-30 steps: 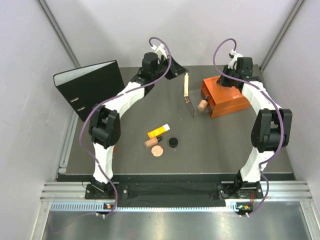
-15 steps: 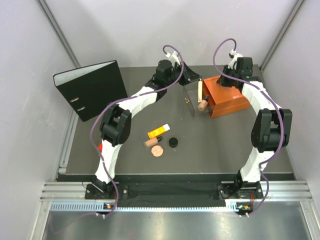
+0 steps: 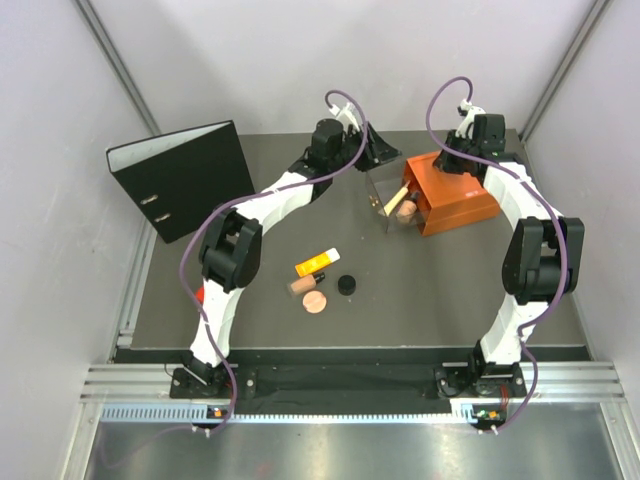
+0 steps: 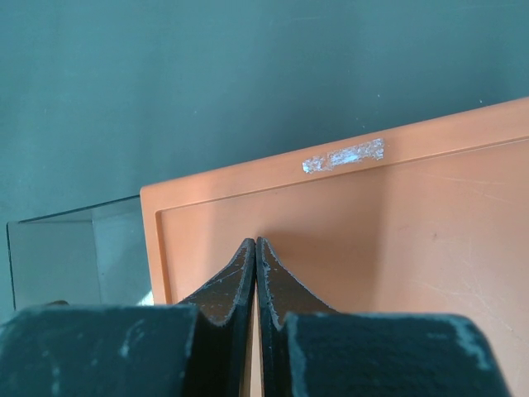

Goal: Organize the makeup

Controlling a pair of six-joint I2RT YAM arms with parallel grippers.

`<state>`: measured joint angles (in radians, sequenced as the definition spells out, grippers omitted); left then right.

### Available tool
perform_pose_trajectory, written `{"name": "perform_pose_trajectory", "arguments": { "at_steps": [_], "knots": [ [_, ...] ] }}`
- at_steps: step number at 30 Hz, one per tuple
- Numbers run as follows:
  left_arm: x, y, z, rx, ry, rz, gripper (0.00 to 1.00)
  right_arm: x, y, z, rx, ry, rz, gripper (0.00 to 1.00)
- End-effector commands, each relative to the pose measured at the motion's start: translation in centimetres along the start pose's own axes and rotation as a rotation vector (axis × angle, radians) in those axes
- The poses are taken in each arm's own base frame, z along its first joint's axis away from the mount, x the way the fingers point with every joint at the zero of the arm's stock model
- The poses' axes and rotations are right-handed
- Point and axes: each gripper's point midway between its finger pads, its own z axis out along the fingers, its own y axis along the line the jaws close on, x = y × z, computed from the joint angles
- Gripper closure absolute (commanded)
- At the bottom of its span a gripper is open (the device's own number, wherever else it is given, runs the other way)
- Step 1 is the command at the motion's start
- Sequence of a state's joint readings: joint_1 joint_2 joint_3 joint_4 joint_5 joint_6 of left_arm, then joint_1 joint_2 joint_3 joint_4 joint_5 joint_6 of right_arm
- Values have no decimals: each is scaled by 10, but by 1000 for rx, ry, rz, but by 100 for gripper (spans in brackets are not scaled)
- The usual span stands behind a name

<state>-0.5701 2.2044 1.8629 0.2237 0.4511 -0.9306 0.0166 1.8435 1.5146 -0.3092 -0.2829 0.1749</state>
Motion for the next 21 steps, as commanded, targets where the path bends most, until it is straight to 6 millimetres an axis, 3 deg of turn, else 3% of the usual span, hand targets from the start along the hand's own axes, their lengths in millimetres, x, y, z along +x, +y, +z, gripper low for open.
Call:
{"name": "perform_pose_trajectory", "arguments": {
  "at_steps": [1, 3, 6, 7, 9, 11, 12, 13, 15, 16, 21],
  "knots": [
    [-37, -46, -17, 69, -75, 154, 55, 89, -25, 9, 67, 290, 58, 100],
    [-39, -47, -25, 50, -65, 263, 55, 89, -26, 8, 67, 291, 59, 100],
    [-44, -55, -54, -23, -37, 446, 53, 91, -26, 8, 66, 296, 62, 100],
    [-30, -37, -62, -90, 24, 457, 53, 91, -26, 8, 65, 296, 62, 100],
    [-35, -36, -84, -146, 29, 589, 49, 92, -26, 8, 64, 296, 64, 100],
    [-15, -11, -101, -219, 105, 630, 45, 93, -26, 8, 64, 299, 65, 100],
    [-16, -14, -114, -230, 112, 700, 42, 94, -26, 8, 63, 299, 65, 100],
    [-2, 6, -124, -273, 154, 703, 40, 94, -26, 8, 63, 300, 67, 100],
    [6, 13, -142, -303, 192, 763, 36, 95, -26, 8, 61, 303, 68, 100],
    [18, 30, -151, -343, 231, 764, 34, 96, -26, 8, 59, 304, 69, 100],
    [57, 74, -186, -442, 409, 811, 25, 96, -26, 10, 58, 305, 71, 100]
  ]
}}
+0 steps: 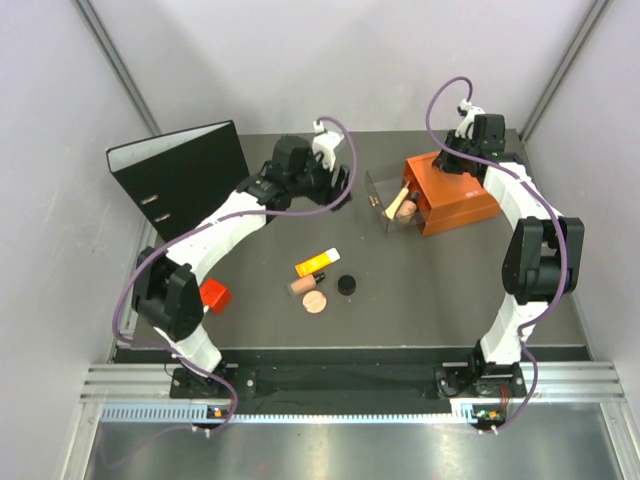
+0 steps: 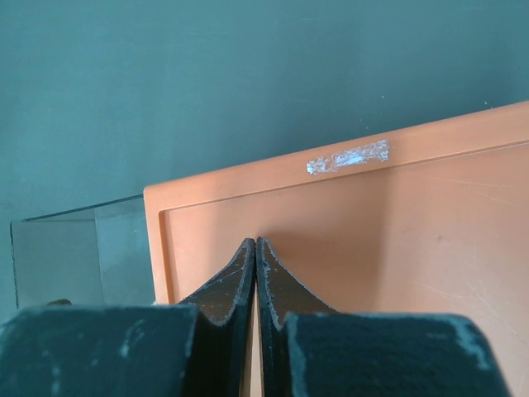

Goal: Organize the makeup

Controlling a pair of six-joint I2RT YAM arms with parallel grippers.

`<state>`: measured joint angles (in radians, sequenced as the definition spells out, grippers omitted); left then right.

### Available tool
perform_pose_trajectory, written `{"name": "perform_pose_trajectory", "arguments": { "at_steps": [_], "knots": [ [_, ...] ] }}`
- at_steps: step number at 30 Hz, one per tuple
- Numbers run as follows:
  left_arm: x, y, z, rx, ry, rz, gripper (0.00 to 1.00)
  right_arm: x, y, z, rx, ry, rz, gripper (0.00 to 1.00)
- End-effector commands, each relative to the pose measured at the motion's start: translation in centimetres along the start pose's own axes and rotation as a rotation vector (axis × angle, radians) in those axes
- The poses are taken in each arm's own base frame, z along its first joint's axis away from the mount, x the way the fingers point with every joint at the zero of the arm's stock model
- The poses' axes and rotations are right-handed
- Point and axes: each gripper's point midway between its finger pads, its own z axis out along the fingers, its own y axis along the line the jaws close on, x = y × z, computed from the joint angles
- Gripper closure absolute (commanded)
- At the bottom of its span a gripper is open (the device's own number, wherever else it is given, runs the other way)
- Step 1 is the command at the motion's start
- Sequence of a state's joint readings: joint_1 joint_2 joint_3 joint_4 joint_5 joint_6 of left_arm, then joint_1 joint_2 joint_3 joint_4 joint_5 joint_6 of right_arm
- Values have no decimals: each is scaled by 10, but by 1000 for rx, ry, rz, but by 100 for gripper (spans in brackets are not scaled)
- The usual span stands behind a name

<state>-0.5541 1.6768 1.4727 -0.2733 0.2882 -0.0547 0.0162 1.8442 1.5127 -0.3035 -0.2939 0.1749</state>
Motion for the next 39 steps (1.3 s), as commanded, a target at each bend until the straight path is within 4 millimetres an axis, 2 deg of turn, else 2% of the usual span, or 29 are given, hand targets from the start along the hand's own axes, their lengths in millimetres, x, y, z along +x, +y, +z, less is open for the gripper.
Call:
{"name": "perform_pose_trajectory", "arguments": {
  "at_steps": [1, 3, 5, 9, 15, 23, 31, 34, 38, 39],
  "knots": [
    [76, 21, -8, -53, 230, 115, 23, 97, -27, 8, 70, 309, 74, 100],
    [97, 21, -8, -40, 289, 122, 22, 96, -27, 9, 69, 308, 72, 100],
    [107, 21, -7, -29, 322, 121, 21, 97, -28, 9, 72, 312, 75, 100],
    [145, 22, 5, -1, 436, 73, 21, 96, -28, 9, 74, 308, 70, 100],
    [170, 18, 23, 63, 489, 36, 18, 96, -28, 7, 79, 308, 67, 100],
    [205, 17, 35, 117, 565, 29, 15, 94, -29, 7, 82, 306, 65, 100],
    [209, 8, 44, 173, 551, -6, 19, 94, -30, 9, 87, 307, 66, 100],
    [207, 3, 46, 201, 541, -9, 25, 95, -31, 10, 86, 312, 66, 100],
    [210, 1, 48, 226, 563, -15, 37, 93, -31, 11, 88, 313, 65, 100],
    [210, 0, 48, 235, 570, -15, 43, 92, -31, 11, 88, 311, 66, 100]
  ]
}}
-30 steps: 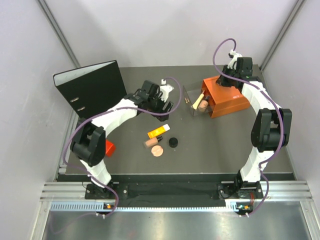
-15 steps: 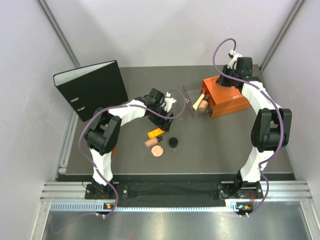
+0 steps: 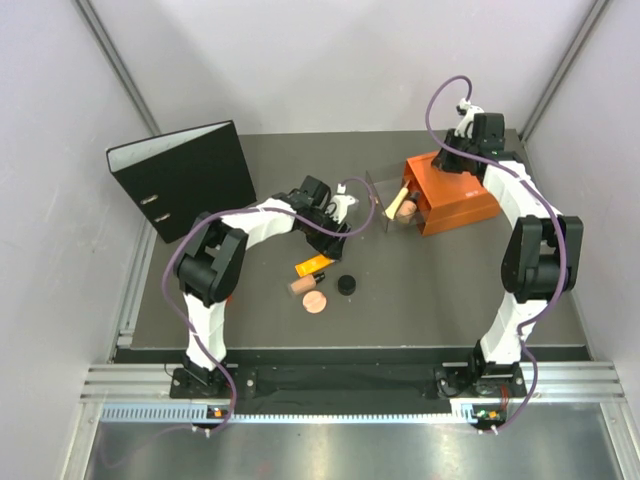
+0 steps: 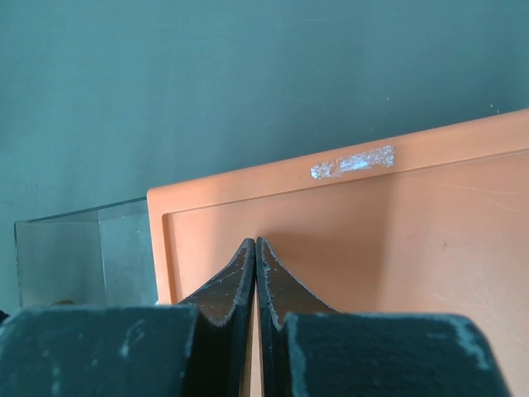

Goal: Organize the makeup

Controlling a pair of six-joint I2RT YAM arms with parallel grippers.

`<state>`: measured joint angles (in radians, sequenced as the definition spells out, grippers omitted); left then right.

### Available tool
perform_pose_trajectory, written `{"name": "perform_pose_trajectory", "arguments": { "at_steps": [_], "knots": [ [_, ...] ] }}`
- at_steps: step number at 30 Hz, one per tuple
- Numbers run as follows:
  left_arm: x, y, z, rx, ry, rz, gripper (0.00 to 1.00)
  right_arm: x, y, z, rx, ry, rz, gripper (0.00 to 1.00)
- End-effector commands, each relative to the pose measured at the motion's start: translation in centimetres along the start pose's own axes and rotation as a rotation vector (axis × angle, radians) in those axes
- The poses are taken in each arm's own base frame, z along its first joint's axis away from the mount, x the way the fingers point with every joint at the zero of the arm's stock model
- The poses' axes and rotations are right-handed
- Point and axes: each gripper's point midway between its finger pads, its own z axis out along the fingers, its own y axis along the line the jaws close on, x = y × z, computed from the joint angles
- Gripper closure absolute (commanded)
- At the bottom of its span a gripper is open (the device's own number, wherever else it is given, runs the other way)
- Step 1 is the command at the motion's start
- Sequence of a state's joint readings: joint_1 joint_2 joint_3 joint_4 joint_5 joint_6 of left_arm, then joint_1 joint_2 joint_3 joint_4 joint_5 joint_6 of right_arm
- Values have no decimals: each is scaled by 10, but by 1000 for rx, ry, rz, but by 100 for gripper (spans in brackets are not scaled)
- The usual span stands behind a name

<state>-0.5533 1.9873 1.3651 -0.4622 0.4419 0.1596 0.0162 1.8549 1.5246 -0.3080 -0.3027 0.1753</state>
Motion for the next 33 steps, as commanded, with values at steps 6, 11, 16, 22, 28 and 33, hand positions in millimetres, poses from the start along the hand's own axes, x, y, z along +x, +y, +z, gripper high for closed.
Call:
{"name": "perform_pose_trajectory", "arguments": {
  "at_steps": [6, 11, 16, 22, 28, 33],
  "knots": [
    [7, -7, 6, 69, 53, 20, 75, 90, -33, 12, 97, 308, 67, 100],
    [8, -11, 3, 81, 67, 2, 93, 92, -34, 13, 98, 313, 68, 100],
    [9, -11, -2, 75, 75, -6, 100, 92, -33, 14, 95, 314, 69, 100],
    [8, 0, -7, 0, 82, -11, 52, 92, -32, 13, 91, 314, 69, 100],
    [-12, 21, -24, -156, 11, 26, 20, 93, -32, 13, 91, 316, 71, 100],
    [-23, 20, -39, -180, -23, 81, 15, 94, -32, 13, 91, 317, 70, 100]
  ]
}}
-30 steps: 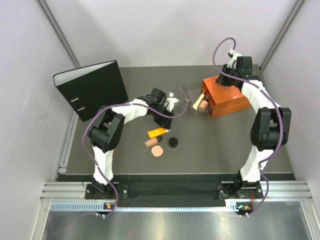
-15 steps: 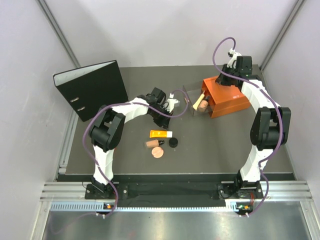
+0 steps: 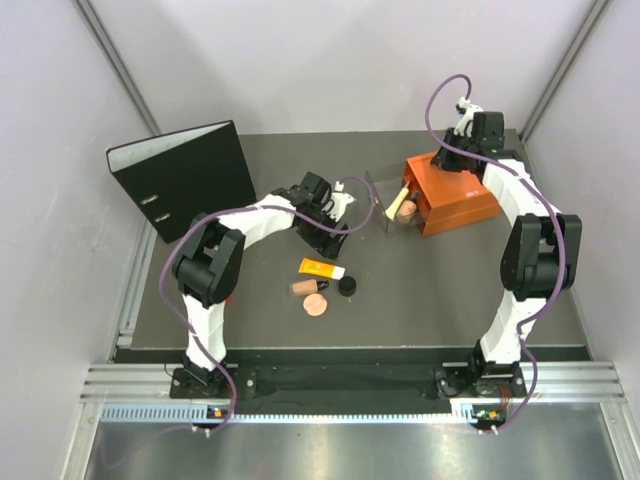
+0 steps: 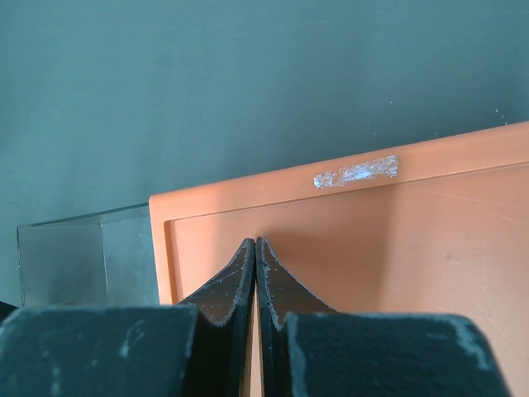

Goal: Organize the makeup

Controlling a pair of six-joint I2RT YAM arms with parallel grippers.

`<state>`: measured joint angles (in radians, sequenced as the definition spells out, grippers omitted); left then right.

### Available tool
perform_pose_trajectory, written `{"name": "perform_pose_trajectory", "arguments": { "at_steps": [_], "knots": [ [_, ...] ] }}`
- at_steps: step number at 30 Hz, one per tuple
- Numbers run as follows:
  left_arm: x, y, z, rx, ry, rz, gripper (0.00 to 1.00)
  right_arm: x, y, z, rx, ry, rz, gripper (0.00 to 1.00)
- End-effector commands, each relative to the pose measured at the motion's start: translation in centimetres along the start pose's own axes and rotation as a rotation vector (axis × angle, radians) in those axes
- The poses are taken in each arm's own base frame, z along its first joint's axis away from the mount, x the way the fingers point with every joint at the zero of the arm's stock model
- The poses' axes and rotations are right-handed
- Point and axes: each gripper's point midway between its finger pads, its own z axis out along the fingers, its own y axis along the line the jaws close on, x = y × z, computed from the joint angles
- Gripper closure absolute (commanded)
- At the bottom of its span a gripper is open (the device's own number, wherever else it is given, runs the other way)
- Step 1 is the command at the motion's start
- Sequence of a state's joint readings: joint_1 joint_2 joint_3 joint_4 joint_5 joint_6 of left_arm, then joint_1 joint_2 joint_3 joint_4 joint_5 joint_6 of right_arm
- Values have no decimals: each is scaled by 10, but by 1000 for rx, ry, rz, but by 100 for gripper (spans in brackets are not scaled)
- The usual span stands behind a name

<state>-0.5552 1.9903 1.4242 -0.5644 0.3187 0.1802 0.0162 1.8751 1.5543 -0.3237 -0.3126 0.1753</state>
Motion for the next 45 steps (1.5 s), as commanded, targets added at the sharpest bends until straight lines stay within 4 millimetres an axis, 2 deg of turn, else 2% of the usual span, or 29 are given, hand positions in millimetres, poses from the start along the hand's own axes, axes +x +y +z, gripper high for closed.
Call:
{"name": "perform_pose_trajectory", "arguments": {
  "at_steps": [1, 8, 12, 15, 20, 24, 32, 36, 42, 44, 45],
  "knots": [
    [-23, 5, -31, -63, -93, 80, 16, 97, -34, 10, 100, 311, 71, 100],
    [-9, -1, -47, -55, -80, 174, 19, 98, -34, 10, 102, 312, 72, 100],
    [-6, -8, -62, -61, -103, 298, 18, 99, -35, 11, 102, 312, 72, 100],
    [2, -12, -64, -47, -99, 355, 17, 100, -34, 12, 101, 317, 74, 100],
    [11, -26, -56, 7, -77, 406, 18, 99, -34, 12, 100, 314, 76, 100],
    [14, -43, -41, 43, -43, 473, 18, 100, -34, 12, 100, 316, 74, 100],
    [22, -58, -21, 95, 19, 518, 19, 102, -35, 9, 108, 318, 72, 100],
    [32, -54, -12, 81, 49, 515, 18, 102, -35, 10, 107, 318, 72, 100],
    [32, -40, 4, 22, 71, 501, 19, 101, -35, 12, 102, 318, 76, 100],
    [33, -36, 12, 15, 82, 492, 22, 100, -35, 12, 102, 317, 74, 100],
    [32, -31, 14, -12, 91, 488, 30, 101, -35, 12, 103, 318, 74, 100]
  ]
}}
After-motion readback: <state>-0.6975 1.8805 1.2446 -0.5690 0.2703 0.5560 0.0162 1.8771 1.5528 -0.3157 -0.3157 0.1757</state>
